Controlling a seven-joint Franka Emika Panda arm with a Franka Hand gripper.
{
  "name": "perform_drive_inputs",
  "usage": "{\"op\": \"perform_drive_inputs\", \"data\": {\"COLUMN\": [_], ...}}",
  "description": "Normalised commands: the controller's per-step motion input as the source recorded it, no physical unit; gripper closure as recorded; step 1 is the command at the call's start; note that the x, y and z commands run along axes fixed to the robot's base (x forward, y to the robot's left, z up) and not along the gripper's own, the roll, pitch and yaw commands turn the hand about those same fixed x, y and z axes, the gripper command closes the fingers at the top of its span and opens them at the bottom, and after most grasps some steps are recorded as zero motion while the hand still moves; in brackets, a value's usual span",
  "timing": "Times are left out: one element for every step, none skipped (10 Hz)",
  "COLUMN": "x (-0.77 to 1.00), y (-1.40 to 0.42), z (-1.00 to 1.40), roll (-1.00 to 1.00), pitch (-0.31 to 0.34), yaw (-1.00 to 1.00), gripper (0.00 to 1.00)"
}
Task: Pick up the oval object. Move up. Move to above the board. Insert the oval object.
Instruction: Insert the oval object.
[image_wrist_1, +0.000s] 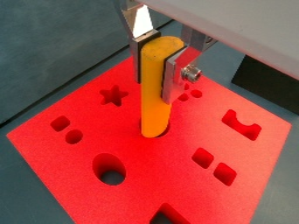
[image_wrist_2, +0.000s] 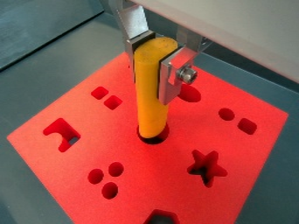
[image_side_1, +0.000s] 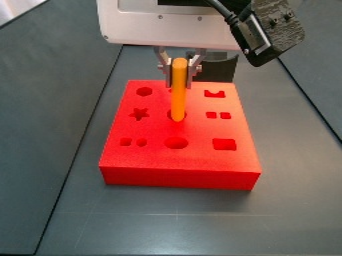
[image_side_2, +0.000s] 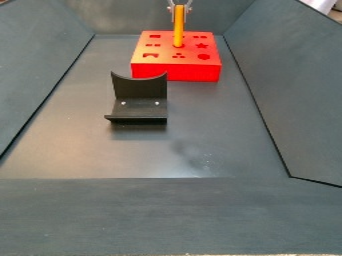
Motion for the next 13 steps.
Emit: {"op": "perform_drive_inputs", "data": {"x": [0.06,0.1,0.03,0.07,0.06,0.0,0.0,0.0,0.0,-0.03,0.0,0.0,0.0], "y": [0.0,0.0,0.0,0.0,0.0,0.0,0.0,0.0,0.01,0.25,0.23,0.13,0.03], "z": [0.0,0.0,-0.02,-0.03,-0.1,-0.17,-0.17,-0.15,-0.09,-0.02,0.0,0.0,0.0], "roll": [0.07,0.06,0.06,0.06,0.11,0.14,0.14,0.1,0.09,0.04,0.01,0.01,0.02], "pitch": [0.019,0.024,0.004,0.01,0.033,0.036,0.023,0.007,0.011,0.004,0.006,0.004,0.0], "yaw": [0.0,0.0,0.0,-0.04,-0.11,-0.17,-0.21,-0.2,-0.19,-0.14,-0.1,-0.06,-0.06], "gripper": [1.0,1.0,1.0,1.0,1.0,1.0,1.0,1.0,1.0,1.0,1.0,1.0,1.0]}}
